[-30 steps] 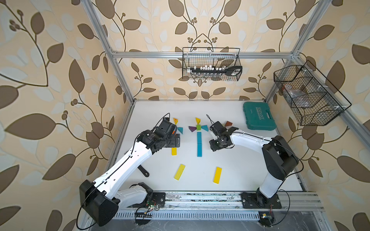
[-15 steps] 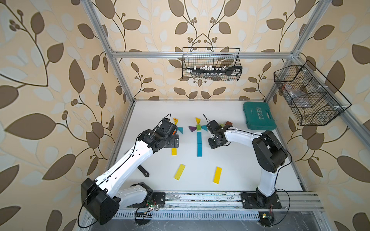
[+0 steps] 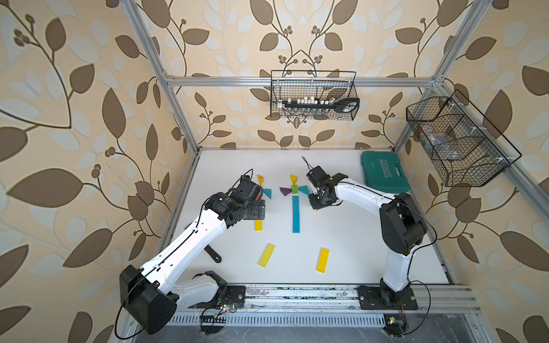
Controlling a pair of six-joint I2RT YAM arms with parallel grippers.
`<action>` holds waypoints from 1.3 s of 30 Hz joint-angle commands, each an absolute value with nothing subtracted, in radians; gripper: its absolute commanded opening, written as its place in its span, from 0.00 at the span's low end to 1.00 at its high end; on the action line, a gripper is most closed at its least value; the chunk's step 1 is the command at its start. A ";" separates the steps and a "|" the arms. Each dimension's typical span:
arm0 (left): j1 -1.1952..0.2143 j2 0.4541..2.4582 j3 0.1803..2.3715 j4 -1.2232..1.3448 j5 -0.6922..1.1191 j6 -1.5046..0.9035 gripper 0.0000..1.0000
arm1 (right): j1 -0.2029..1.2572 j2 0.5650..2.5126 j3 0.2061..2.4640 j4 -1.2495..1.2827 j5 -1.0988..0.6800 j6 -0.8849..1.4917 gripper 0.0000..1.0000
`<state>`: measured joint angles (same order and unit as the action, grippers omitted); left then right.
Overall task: Assemble a small pinwheel with building blocks
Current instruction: Pick up the building block from the center of the board, then assemble the building block at the center of the board.
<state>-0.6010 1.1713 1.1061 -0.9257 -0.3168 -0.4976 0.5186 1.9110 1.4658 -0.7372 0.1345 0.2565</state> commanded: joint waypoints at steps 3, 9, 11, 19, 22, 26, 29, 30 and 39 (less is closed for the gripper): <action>-0.589 1.178 1.100 -0.943 -0.348 -0.477 0.99 | 0.431 1.947 1.622 -0.784 0.173 0.212 0.08; -0.589 1.187 1.100 -0.946 -0.346 -0.475 0.99 | 0.352 2.079 1.780 -0.766 0.136 0.145 0.07; -0.589 1.189 1.100 -0.941 -0.342 -0.472 0.99 | 0.331 2.121 1.827 -0.762 0.108 0.126 0.07; -0.589 1.206 1.101 -0.942 -0.329 -0.467 0.99 | 0.299 2.261 1.956 -0.752 0.081 0.008 0.07; -0.590 1.210 1.100 -0.939 -0.324 -0.467 0.99 | 0.290 2.288 1.972 -0.752 0.083 0.009 0.07; -0.589 1.213 1.100 -0.936 -0.313 -0.464 0.99 | 0.287 2.317 1.978 -0.748 0.115 0.004 0.07; -0.590 1.213 1.100 -0.937 -0.311 -0.463 0.99 | 0.280 2.339 1.993 -0.752 0.117 0.005 0.07; -0.589 1.212 1.100 -0.937 -0.311 -0.462 0.99 | 0.278 2.346 1.993 -0.752 0.117 0.005 0.07; -0.589 1.216 1.094 -0.935 -0.298 -0.463 0.99 | 0.255 2.367 1.975 -0.729 0.094 0.011 0.11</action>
<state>-0.6010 1.2121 1.0981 -0.9257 -0.3107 -0.4725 0.2642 2.3466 1.9614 -0.7403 0.1040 0.0139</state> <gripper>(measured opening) 0.989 0.282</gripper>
